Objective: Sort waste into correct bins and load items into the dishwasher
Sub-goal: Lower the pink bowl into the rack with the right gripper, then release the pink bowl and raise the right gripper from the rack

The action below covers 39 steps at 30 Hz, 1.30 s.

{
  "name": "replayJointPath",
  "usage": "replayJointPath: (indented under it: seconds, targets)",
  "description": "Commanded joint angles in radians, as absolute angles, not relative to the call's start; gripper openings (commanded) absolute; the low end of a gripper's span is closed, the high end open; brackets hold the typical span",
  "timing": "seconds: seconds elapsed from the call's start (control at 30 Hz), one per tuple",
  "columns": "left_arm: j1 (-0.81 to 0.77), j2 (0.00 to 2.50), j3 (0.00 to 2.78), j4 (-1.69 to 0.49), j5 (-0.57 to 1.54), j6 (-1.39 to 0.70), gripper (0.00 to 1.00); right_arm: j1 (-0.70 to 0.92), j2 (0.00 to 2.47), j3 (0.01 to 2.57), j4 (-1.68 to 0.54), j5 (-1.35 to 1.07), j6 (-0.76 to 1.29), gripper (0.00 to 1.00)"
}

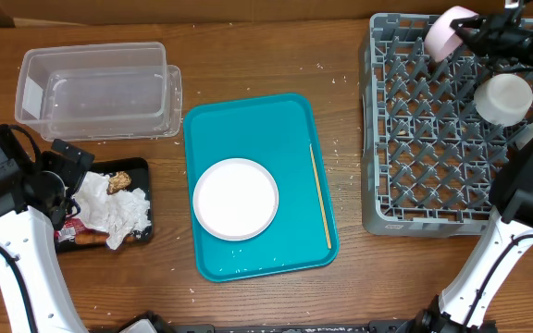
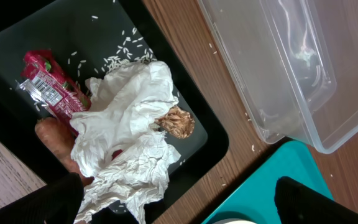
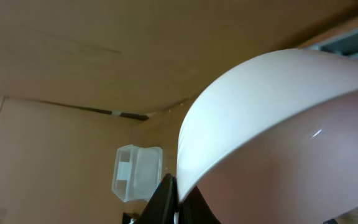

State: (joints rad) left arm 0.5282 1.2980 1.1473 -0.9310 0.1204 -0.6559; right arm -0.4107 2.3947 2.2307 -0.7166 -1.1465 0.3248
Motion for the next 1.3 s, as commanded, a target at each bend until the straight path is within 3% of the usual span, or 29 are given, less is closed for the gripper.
replayJointPath:
  seconds: [0.0,0.63,0.8,1.07,1.13,1.17,1.27]
  targets:
    - [0.53,1.298,1.164,-0.931,0.121,-0.666,1.0,-0.405,2.381,2.239,-0.691,-1.206,0.349,0.04]
    - [0.53,1.298,1.164,-0.931,0.121,-0.666,1.0,-0.389,2.385,2.185,-0.792,-0.994,0.279,0.04]
    - [0.53,1.298,1.164,-0.931,0.121,-0.666,1.0,-0.413,2.384,2.226,-0.81,-0.991,0.28,0.21]
    - [0.53,1.298,1.164,-0.931,0.121,-0.665,1.0,-0.458,2.384,2.395,-1.025,-0.777,0.281,0.24]
    - [0.53,1.298,1.164,-0.931,0.121,-0.665,1.0,-0.467,2.384,2.429,-1.088,-0.699,0.281,0.31]
    - [0.53,1.298,1.164,-0.931,0.121,-0.666,1.0,-0.476,2.384,2.449,-1.129,-0.644,0.282,0.43]
    - [0.53,1.298,1.164,-0.931,0.121,-0.666,1.0,-0.491,2.384,2.479,-1.186,-0.576,0.285,0.45]
